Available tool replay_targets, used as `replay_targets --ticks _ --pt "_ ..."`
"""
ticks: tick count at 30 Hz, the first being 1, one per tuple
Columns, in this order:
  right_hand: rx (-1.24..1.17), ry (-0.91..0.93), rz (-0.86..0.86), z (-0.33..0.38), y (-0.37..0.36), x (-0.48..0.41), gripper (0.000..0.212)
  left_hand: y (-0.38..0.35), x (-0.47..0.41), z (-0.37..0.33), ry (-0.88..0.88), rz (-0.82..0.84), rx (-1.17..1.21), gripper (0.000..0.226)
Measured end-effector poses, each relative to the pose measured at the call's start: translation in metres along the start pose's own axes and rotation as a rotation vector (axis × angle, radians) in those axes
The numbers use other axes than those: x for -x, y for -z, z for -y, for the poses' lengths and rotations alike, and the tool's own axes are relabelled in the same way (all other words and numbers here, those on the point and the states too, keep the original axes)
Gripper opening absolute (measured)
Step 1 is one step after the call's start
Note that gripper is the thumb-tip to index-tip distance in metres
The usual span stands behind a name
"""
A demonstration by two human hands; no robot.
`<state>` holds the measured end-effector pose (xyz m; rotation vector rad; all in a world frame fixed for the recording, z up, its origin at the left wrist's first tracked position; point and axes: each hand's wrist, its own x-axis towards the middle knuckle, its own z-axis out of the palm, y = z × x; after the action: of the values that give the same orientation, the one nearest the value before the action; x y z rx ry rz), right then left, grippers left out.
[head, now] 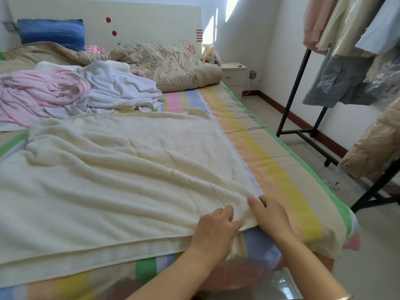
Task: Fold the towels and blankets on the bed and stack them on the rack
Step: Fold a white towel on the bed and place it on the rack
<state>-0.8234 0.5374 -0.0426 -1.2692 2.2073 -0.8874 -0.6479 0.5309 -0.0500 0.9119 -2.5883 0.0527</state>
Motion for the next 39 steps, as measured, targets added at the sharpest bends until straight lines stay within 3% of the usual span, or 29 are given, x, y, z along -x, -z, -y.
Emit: replay_targets --ticks 6,10,12,15,17,20,23,27,35,39 --pt "-0.065 0.028 -0.122 -0.019 0.013 0.008 0.038 -0.012 -0.01 -0.016 -0.015 0.006 -0.053 0.033" --pt "0.214 0.063 -0.207 -0.02 -0.006 0.015 0.024 -0.012 0.002 -0.01 0.04 -0.047 -0.053 0.046" --pt "0.383 0.083 -0.283 -0.016 -0.013 0.017 0.034 -0.006 0.016 -0.001 0.098 -0.09 -0.052 0.049" --pt "0.544 0.328 -0.457 -0.003 -0.03 0.018 0.051 0.006 0.041 0.014 0.215 -0.142 -0.02 0.044" --pt "0.513 0.514 -0.498 0.016 -0.048 0.026 0.051 0.015 0.059 0.024 0.281 -0.163 -0.023 0.039" --pt "0.358 0.735 -0.296 0.063 -0.085 0.061 0.035 0.029 0.088 0.044 0.382 -0.195 -0.081 0.046" --pt "0.266 0.859 -0.065 0.104 -0.12 0.094 0.041 0.051 0.122 0.077 0.515 -0.244 -0.157 0.051" --pt "0.201 0.986 -0.002 0.139 -0.15 0.115 0.026 0.089 0.179 0.132 0.73 -0.258 -0.286 0.056" --pt "0.3 1.12 0.103 0.179 -0.197 0.137 0.026 0.141 0.294 0.231 1.03 -0.26 -0.473 0.061" --pt "0.326 1.141 0.123 0.178 -0.209 0.14 0.019 0.152 0.319 0.251 1.193 -0.326 -0.323 0.056"
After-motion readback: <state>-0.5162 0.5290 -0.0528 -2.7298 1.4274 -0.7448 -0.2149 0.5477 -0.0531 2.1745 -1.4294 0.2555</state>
